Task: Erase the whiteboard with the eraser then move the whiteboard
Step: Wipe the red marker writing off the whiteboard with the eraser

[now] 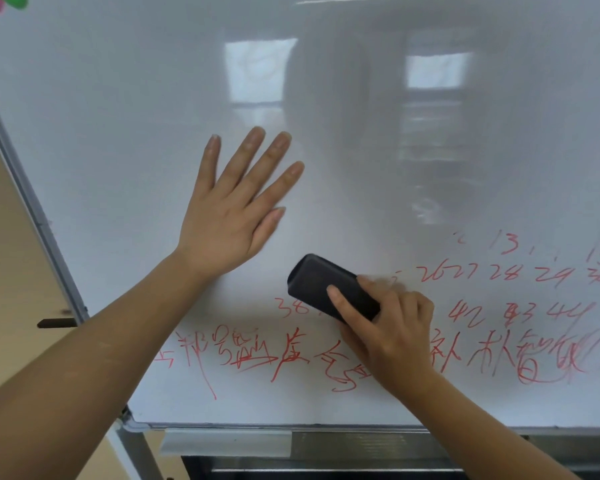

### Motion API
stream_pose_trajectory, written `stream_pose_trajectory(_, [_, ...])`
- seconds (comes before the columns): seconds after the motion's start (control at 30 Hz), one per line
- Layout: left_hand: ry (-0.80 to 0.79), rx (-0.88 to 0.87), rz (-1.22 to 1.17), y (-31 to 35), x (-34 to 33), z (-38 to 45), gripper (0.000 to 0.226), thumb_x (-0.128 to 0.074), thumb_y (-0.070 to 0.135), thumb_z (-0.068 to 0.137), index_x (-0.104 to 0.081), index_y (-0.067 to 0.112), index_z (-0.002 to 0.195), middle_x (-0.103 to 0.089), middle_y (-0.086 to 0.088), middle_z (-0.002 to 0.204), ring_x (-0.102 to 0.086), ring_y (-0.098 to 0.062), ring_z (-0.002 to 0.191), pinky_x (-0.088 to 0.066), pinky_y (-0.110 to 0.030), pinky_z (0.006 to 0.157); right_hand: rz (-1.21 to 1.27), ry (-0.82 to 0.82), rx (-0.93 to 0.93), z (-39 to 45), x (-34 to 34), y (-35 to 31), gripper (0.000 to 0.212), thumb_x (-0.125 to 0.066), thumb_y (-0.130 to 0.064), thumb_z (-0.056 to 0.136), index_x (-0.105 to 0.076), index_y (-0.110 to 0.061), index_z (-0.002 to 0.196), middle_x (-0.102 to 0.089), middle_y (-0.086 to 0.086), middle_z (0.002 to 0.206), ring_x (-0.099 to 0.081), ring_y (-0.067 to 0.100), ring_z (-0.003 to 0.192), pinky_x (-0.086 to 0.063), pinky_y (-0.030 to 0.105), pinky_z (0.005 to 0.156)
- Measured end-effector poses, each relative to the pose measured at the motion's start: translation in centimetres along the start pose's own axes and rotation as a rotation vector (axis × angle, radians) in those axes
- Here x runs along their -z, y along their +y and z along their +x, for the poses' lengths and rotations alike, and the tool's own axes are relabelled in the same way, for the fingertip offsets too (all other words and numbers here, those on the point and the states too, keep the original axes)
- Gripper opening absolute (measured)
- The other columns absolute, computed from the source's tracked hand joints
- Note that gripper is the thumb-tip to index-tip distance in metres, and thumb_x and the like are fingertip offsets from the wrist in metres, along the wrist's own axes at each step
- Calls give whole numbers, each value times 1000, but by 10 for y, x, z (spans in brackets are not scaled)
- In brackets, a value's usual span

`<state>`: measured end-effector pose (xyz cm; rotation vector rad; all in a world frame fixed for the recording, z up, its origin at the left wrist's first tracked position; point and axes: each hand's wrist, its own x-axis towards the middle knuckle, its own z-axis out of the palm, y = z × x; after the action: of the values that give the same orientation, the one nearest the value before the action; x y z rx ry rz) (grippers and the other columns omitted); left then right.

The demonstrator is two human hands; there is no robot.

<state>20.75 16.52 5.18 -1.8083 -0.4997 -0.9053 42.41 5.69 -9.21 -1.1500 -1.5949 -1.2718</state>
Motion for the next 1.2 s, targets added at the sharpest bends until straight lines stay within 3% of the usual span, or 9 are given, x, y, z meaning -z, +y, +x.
stream_pose_trajectory(0.27, [9, -4, 1, 2, -4, 2, 51, -27, 33, 105, -21, 17, 153, -28, -12, 157, -19, -30, 145, -12, -60, 116, 2, -88, 109, -13, 1, 9, 45, -60, -29, 88, -46, -28, 131, -47, 13, 120, -48, 28, 96, -35, 43, 79])
stream_pose_trajectory(0.4, [5, -8, 8, 2, -7, 2, 52, -26, 34, 105, -19, 17, 153, -23, -10, 158, -17, -30, 146, -11, -59, 116, -31, -29, 108, -3, 7, 22, 40, -59, -29, 90, -49, -29, 129, -49, 12, 119, -48, 28, 95, -33, 40, 77])
stream_pose_trajectory(0.6, [-2, -6, 7, 3, -9, 2, 52, -26, 34, 105, -18, 17, 154, -20, -9, 158, -14, -30, 146, -8, -58, 117, -118, 40, -15, 17, 14, 50, 38, -56, -35, 94, -47, -32, 132, -51, 11, 119, -48, 29, 85, -31, 40, 75])
stream_pose_trajectory(0.83, [13, -6, -3, 4, -12, 4, 52, -26, 34, 105, -20, 17, 154, -20, -10, 158, -16, -30, 146, -11, -59, 116, -148, 34, -247, 41, 30, 94, 44, -55, -35, 93, -42, -32, 135, -62, 19, 115, -56, 35, 85, -31, 40, 75])
stream_pose_trajectory(1.0, [7, -2, -1, 3, -13, 2, 53, -27, 35, 105, -17, 18, 155, -19, -9, 159, -8, -27, 149, -8, -58, 117, -189, 138, -404, 47, 35, 112, 49, -65, -32, 88, -48, -28, 133, -59, 20, 116, -46, 30, 93, -32, 41, 78])
stream_pose_trajectory(1.2, [14, -3, 2, 2, -12, 2, 53, -28, 34, 105, -19, 18, 155, -20, -10, 159, -11, -28, 148, -11, -60, 116, -161, 161, -467, 45, 31, 105, 52, -67, -29, 86, -47, -28, 134, -57, 21, 116, -44, 29, 94, -33, 43, 79])
